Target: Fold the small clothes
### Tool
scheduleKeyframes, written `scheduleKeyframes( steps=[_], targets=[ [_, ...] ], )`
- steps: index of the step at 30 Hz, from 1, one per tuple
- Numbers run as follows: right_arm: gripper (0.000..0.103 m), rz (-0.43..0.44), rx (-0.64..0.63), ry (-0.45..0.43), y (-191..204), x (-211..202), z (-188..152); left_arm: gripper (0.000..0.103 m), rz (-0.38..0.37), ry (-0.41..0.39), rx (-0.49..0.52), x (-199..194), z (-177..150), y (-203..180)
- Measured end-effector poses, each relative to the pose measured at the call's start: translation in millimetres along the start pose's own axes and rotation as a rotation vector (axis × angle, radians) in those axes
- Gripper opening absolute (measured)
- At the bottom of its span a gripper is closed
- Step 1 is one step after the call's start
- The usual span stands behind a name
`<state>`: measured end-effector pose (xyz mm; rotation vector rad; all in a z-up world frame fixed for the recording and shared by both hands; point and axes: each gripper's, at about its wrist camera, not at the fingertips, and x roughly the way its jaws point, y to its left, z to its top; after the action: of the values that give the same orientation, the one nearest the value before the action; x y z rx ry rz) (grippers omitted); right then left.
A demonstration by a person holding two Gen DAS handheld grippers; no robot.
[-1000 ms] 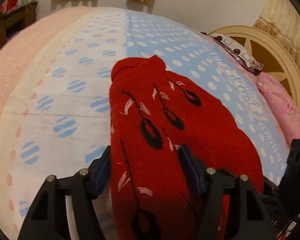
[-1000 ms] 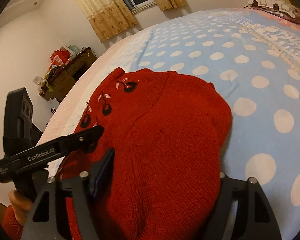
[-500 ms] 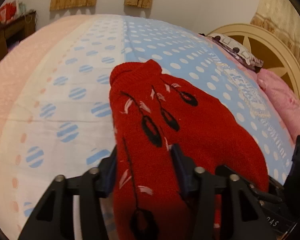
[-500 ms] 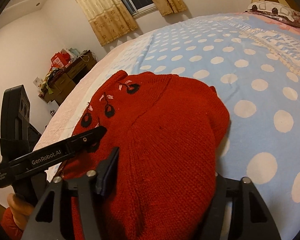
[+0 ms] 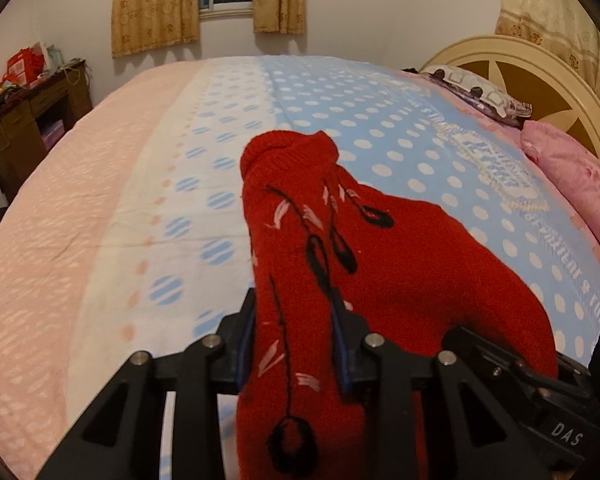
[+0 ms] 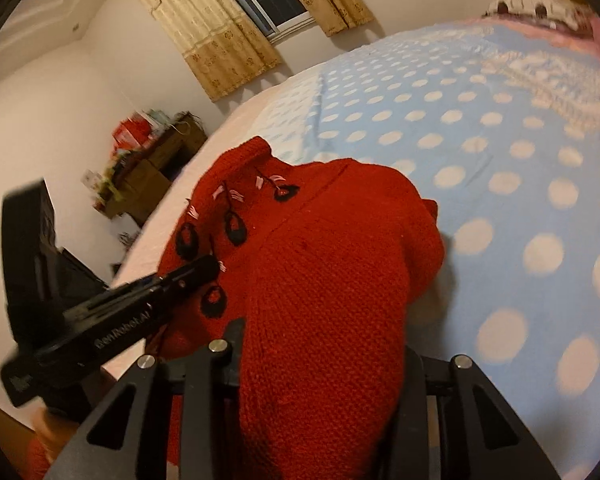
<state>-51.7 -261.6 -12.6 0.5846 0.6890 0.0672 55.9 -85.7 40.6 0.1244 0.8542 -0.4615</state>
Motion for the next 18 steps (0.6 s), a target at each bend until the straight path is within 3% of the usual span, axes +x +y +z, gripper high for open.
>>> scheduleKeyframes(
  steps=[7,18],
  targets=[
    [0.037,0.025,-0.006,0.032,34.1,-0.1,-37.2,0.033,0.044,0.063,-0.039,-15.7,-31.5,26.4],
    [0.038,0.005,-0.064,0.046,77.2,4.7,-72.4,0.033,0.083,0.058,-0.058,-37.8,-67.5,57.2]
  ],
)
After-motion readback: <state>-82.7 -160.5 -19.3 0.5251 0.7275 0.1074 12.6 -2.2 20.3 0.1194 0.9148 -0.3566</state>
